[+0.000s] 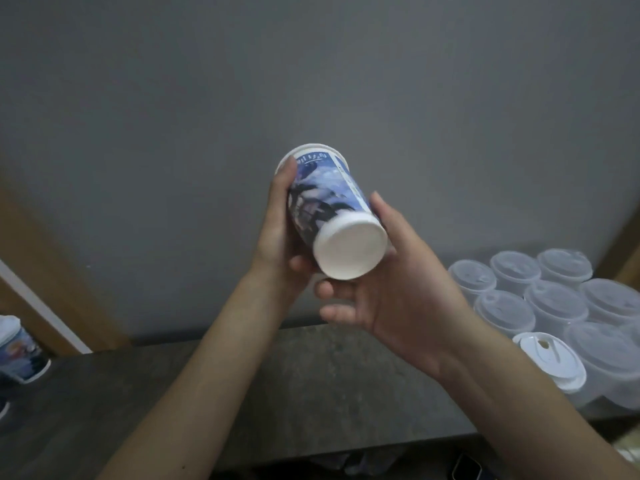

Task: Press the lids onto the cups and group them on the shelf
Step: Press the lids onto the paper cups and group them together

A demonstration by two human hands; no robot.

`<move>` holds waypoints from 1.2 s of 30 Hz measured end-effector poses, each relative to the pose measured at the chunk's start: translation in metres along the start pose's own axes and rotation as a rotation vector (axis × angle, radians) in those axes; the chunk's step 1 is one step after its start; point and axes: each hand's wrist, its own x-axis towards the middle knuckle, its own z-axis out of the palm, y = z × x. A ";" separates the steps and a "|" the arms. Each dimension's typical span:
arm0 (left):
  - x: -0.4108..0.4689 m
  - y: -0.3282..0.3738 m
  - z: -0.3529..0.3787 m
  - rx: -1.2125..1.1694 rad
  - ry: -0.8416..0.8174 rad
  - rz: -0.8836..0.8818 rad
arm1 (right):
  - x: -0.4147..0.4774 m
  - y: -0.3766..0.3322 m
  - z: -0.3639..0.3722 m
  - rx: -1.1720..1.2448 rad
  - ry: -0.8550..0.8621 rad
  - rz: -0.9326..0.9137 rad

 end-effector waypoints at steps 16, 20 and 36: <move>0.026 0.012 -0.010 0.179 0.026 0.221 | 0.021 0.010 -0.022 -0.210 0.121 -0.106; 0.021 0.016 -0.007 0.261 0.014 -0.075 | 0.015 -0.008 -0.011 0.072 -0.013 0.103; 0.011 0.029 -0.011 0.553 0.030 0.260 | 0.011 0.001 -0.024 -0.249 0.082 -0.057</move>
